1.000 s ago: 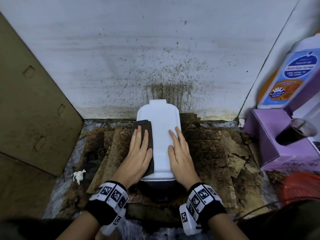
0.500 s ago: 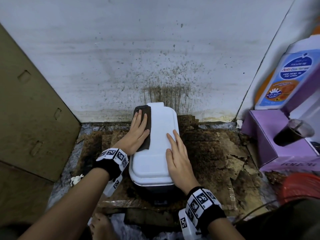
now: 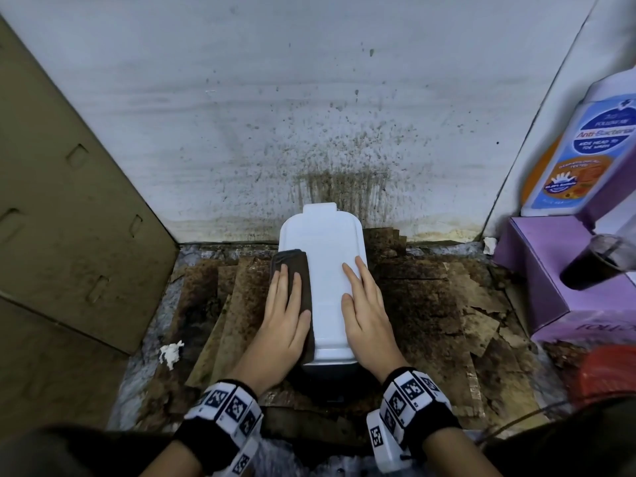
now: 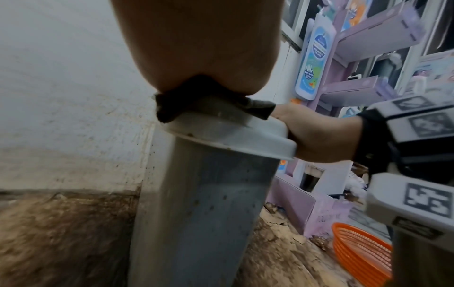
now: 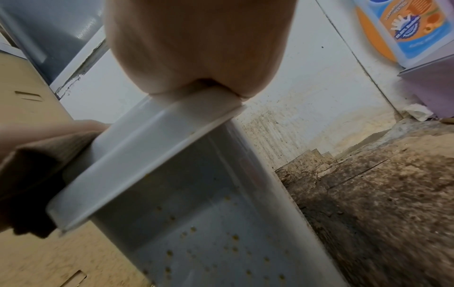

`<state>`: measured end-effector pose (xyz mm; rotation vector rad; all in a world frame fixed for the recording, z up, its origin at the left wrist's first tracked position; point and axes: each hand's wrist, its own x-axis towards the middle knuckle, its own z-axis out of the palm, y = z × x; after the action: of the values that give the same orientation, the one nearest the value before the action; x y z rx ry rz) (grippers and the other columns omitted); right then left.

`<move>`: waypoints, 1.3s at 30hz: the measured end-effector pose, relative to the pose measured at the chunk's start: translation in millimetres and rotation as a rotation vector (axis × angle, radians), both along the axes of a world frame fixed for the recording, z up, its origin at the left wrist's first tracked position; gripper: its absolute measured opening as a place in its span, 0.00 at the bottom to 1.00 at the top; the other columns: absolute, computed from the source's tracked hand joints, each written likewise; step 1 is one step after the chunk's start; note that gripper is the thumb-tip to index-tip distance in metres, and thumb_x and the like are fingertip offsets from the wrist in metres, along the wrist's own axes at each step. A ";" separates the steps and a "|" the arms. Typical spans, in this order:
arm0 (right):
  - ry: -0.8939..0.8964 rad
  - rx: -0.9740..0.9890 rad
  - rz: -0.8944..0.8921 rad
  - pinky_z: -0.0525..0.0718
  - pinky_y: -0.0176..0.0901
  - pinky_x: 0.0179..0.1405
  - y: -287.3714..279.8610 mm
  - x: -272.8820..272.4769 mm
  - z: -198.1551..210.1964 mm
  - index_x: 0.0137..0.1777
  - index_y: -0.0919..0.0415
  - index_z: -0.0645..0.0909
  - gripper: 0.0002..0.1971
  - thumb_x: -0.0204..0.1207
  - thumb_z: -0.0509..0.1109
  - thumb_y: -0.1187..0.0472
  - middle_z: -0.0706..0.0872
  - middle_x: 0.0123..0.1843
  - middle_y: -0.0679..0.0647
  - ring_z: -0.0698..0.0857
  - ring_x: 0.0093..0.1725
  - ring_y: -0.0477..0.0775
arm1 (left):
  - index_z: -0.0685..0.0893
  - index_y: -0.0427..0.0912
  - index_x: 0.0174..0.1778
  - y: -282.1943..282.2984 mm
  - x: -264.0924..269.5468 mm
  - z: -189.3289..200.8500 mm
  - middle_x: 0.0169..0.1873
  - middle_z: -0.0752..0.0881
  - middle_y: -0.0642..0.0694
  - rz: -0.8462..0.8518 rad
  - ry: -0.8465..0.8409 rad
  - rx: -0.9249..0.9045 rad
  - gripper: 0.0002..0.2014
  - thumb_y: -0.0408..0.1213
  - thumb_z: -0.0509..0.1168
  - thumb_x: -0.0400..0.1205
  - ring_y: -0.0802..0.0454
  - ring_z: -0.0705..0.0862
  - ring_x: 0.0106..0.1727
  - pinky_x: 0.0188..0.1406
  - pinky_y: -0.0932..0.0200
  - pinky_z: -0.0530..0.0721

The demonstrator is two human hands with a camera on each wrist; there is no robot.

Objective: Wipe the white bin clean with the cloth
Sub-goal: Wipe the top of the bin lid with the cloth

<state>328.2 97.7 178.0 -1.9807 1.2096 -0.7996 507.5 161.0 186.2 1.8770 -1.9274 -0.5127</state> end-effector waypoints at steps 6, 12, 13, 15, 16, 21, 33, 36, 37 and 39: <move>0.006 0.013 0.002 0.50 0.32 0.82 -4.1 -0.1 -1.2 0.88 0.44 0.57 0.24 0.92 0.50 0.55 0.47 0.89 0.34 0.47 0.85 0.30 | 0.41 0.43 0.90 -4.3 -3.3 0.3 0.88 0.30 0.50 0.026 -0.011 -0.029 0.35 0.55 0.37 0.89 0.61 0.26 0.87 0.81 0.70 0.27; 0.010 0.008 -0.011 0.47 0.24 0.78 -5.3 1.2 -0.8 0.88 0.44 0.58 0.25 0.92 0.51 0.55 0.47 0.89 0.34 0.48 0.84 0.30 | 0.44 0.42 0.91 -14.3 -3.5 4.0 0.89 0.34 0.50 0.033 0.012 -0.041 0.32 0.48 0.42 0.91 0.63 0.27 0.87 0.81 0.72 0.28; 0.008 0.012 -0.012 0.48 0.24 0.78 -5.2 1.0 -0.7 0.88 0.44 0.58 0.24 0.92 0.51 0.55 0.47 0.89 0.34 0.48 0.84 0.30 | 0.44 0.43 0.91 -17.5 -3.8 5.5 0.89 0.34 0.50 0.039 0.013 -0.039 0.32 0.47 0.42 0.91 0.63 0.27 0.87 0.80 0.73 0.28; 0.000 0.019 -0.015 0.48 0.25 0.78 -6.1 1.2 0.1 0.87 0.44 0.58 0.25 0.92 0.51 0.55 0.47 0.89 0.33 0.47 0.83 0.28 | 0.43 0.42 0.91 -26.1 -3.6 8.7 0.89 0.33 0.49 0.042 -0.008 -0.034 0.31 0.46 0.42 0.92 0.61 0.27 0.87 0.79 0.74 0.27; -0.003 0.022 -0.014 0.49 0.25 0.78 -6.0 1.2 0.5 0.87 0.43 0.58 0.25 0.92 0.51 0.55 0.47 0.89 0.33 0.47 0.83 0.28 | 0.42 0.42 0.91 -30.5 -2.7 10.4 0.89 0.32 0.49 0.035 -0.020 -0.020 0.30 0.45 0.43 0.93 0.59 0.26 0.87 0.78 0.74 0.26; -0.009 0.029 -0.003 0.51 0.30 0.80 -5.5 0.6 0.9 0.88 0.43 0.57 0.25 0.92 0.51 0.55 0.46 0.89 0.32 0.46 0.84 0.28 | 0.37 0.43 0.90 -65.1 14.0 19.0 0.86 0.25 0.51 -0.042 -0.028 0.103 0.31 0.45 0.45 0.95 0.56 0.22 0.85 0.78 0.68 0.26; -0.004 0.027 0.005 0.51 0.35 0.82 -4.7 0.9 -0.9 0.88 0.44 0.57 0.25 0.92 0.51 0.55 0.46 0.89 0.33 0.46 0.84 0.30 | 0.38 0.45 0.90 -88.5 27.7 22.5 0.87 0.28 0.52 -0.065 0.059 0.070 0.31 0.44 0.48 0.95 0.55 0.26 0.87 0.75 0.77 0.27; -0.001 0.023 0.008 0.51 0.35 0.83 -3.6 0.0 -0.9 0.88 0.43 0.57 0.25 0.92 0.50 0.54 0.46 0.89 0.33 0.47 0.86 0.33 | 0.37 0.45 0.90 -75.7 21.5 21.1 0.87 0.27 0.51 -0.045 0.054 0.067 0.31 0.44 0.47 0.95 0.56 0.24 0.86 0.73 0.78 0.25; 0.000 0.021 0.011 0.51 0.36 0.83 -3.2 -0.1 -0.9 0.88 0.43 0.56 0.25 0.92 0.50 0.54 0.46 0.89 0.33 0.47 0.86 0.33 | 0.37 0.45 0.90 -69.3 19.3 20.7 0.87 0.26 0.51 -0.042 0.047 0.067 0.31 0.44 0.47 0.95 0.57 0.23 0.86 0.73 0.78 0.25; 0.002 0.017 0.013 0.52 0.36 0.83 -2.4 -0.1 -0.7 0.88 0.43 0.56 0.25 0.92 0.50 0.55 0.45 0.89 0.33 0.47 0.86 0.34 | 0.36 0.45 0.90 -52.9 13.9 19.1 0.86 0.25 0.51 -0.036 0.026 0.065 0.31 0.43 0.46 0.95 0.57 0.22 0.85 0.73 0.78 0.24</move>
<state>328.0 95.3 177.2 -1.9741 1.2000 -0.7779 521.4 108.2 205.3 1.8688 -1.9537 -0.6148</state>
